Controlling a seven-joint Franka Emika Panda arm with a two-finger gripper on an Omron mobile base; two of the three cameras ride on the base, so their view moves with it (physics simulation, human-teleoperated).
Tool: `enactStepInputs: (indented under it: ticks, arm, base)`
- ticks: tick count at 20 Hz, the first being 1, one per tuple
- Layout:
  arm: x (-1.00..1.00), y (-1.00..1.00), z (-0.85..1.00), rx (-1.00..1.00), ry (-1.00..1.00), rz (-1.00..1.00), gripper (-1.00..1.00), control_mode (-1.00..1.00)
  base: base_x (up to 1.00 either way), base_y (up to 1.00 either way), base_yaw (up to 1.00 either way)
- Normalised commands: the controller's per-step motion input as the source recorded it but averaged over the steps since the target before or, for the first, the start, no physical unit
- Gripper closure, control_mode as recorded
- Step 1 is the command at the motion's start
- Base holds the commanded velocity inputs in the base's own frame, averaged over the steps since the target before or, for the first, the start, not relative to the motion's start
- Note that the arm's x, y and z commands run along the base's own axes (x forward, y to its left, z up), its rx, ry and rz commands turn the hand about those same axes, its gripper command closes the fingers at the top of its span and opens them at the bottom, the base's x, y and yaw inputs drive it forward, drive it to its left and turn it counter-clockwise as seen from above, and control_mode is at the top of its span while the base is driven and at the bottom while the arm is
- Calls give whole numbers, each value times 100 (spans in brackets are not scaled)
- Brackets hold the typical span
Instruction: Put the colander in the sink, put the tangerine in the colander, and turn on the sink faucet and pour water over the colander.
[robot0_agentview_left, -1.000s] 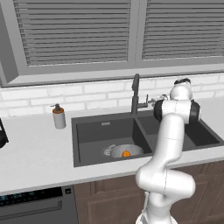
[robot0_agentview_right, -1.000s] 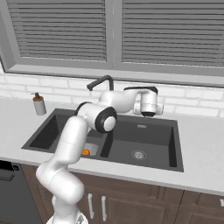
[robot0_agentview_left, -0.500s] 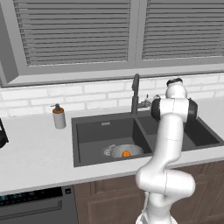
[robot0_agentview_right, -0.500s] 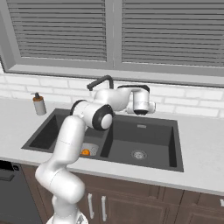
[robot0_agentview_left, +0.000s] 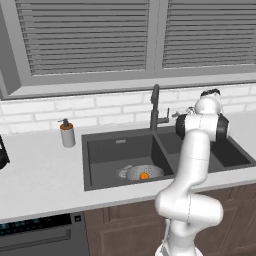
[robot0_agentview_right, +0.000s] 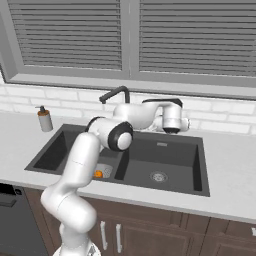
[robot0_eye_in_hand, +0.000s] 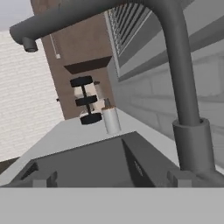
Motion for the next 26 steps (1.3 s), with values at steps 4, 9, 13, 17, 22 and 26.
enactStepInputs:
  ticks: [4,9,13,17,22,26]
  arm:
    - [1,-76,0,0,-13,0,-100,-100]
    - [42,-14,0,0,0,0,-100,-100]
    - [52,0,-3,0,1,0,-100,-100]
    - [51,8,-7,0,7,0,-100,-100]
    - [26,38,-16,-1,7,0,-100,-100]
    - [6,37,-24,-5,9,0,-100,-100]
  base:
    - [0,0,0]
    - [0,0,0]
    - [0,0,0]
    - [0,0,0]
    - [0,0,0]
    - [0,0,0]
